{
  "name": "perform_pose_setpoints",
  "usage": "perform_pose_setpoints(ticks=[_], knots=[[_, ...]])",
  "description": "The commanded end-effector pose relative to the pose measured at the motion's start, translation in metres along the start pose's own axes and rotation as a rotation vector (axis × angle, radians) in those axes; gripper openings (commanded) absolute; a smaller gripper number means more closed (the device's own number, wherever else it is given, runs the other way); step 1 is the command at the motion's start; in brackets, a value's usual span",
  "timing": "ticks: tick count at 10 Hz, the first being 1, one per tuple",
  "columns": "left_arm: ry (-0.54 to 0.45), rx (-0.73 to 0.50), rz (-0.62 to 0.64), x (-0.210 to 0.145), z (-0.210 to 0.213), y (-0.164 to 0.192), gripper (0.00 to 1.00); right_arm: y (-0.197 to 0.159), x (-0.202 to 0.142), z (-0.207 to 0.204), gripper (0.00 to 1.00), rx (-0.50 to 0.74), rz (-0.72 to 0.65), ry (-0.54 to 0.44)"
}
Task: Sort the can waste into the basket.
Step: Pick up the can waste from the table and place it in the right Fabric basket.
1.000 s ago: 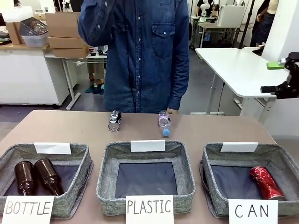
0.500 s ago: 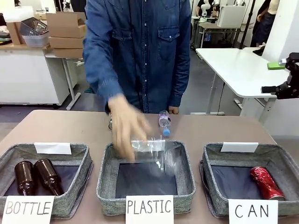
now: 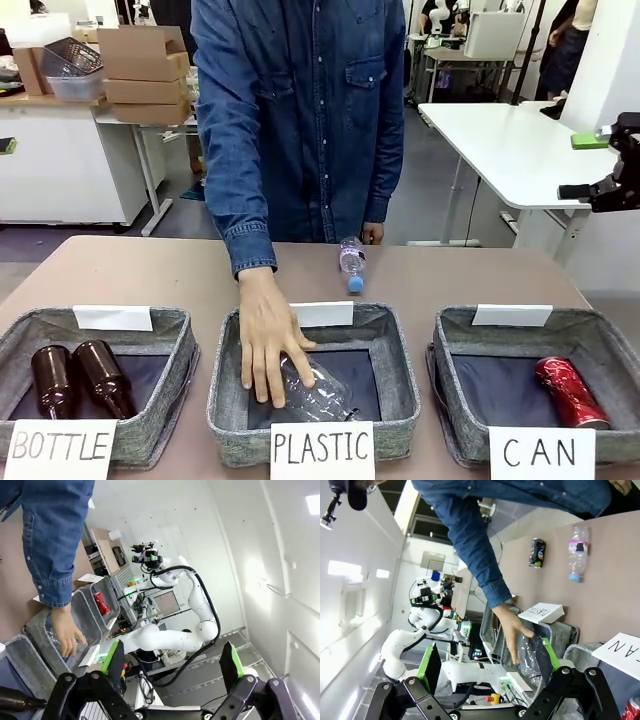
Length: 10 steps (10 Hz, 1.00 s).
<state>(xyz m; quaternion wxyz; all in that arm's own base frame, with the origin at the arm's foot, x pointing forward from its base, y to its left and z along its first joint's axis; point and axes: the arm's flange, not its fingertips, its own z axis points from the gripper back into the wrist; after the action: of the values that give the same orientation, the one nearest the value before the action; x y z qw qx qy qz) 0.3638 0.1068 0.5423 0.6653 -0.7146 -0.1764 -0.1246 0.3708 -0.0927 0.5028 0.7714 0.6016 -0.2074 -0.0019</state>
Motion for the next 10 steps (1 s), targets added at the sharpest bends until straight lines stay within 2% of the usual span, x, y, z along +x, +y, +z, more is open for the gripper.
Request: perform_pose_setpoints(ticks=[1, 2, 3, 5, 6, 7, 9, 10], knots=[[-0.015, -0.009, -0.004, -0.004, 0.009, -0.007, 1.0, 0.001, -0.003, -0.001, 1.0, 0.001, 0.011, 0.003], [-0.019, -0.005, 0.006, -0.005, 0.005, -0.006, 1.0, 0.001, -0.003, -0.001, 1.0, 0.001, 0.011, 0.003], [0.001, 0.054, 0.032, 0.002, -0.01, 0.0, 1.0, 0.001, -0.003, -0.001, 1.0, 0.001, 0.011, 0.003], [0.094, 0.173, 0.107, 0.034, -0.057, 0.022, 1.0, 0.001, -0.003, -0.001, 1.0, 0.001, 0.011, 0.003], [0.122, 0.396, 0.155, 0.053, -0.093, 0.047, 1.0, 0.001, -0.003, -0.001, 1.0, 0.001, 0.011, 0.003], [0.18, 0.544, 0.204, 0.067, -0.121, 0.073, 1.0, 0.001, -0.003, -0.001, 1.0, 0.001, 0.011, 0.003], [0.268, 0.928, 0.214, 0.08, -0.173, 0.127, 1.0, 0.001, -0.003, -0.001, 1.0, 0.001, 0.011, 0.003], [0.296, 1.01, 0.205, 0.083, -0.196, 0.148, 1.0, 0.001, -0.003, -0.001, 1.0, 0.001, 0.011, 0.003]])
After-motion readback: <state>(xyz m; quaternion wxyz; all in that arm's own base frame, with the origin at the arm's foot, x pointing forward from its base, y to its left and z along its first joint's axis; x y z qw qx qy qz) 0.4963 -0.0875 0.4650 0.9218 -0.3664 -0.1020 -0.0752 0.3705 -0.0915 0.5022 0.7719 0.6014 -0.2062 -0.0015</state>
